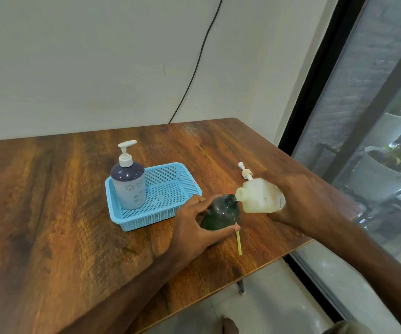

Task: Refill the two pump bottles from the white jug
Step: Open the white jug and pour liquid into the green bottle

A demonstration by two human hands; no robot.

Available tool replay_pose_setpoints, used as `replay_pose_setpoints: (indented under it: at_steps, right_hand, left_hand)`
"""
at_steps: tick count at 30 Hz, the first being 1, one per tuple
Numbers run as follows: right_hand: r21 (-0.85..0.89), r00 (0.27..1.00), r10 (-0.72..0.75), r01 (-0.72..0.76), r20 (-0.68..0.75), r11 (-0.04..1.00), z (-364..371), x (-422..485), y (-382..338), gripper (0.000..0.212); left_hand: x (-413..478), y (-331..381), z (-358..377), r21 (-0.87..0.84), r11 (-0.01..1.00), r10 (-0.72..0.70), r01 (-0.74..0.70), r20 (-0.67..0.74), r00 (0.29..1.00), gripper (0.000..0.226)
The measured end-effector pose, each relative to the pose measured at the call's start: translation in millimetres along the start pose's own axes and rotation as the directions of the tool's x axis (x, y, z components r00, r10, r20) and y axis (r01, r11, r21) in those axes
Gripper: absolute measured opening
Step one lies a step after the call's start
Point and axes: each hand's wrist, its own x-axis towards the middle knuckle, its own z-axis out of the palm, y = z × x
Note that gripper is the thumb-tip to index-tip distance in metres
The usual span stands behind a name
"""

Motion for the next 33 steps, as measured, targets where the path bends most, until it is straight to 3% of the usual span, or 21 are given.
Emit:
replay_pose_setpoints:
  at_steps: [33]
  right_hand:
    - [-0.005, 0.998, -0.014, 0.014, 0.064, 1.0, -6.9, 2.8, 0.3, 0.079]
  left_hand:
    - [-0.4, -3.7, 1.7, 0.03, 0.999, -0.023, 0.023, -0.003, 1.0, 0.082]
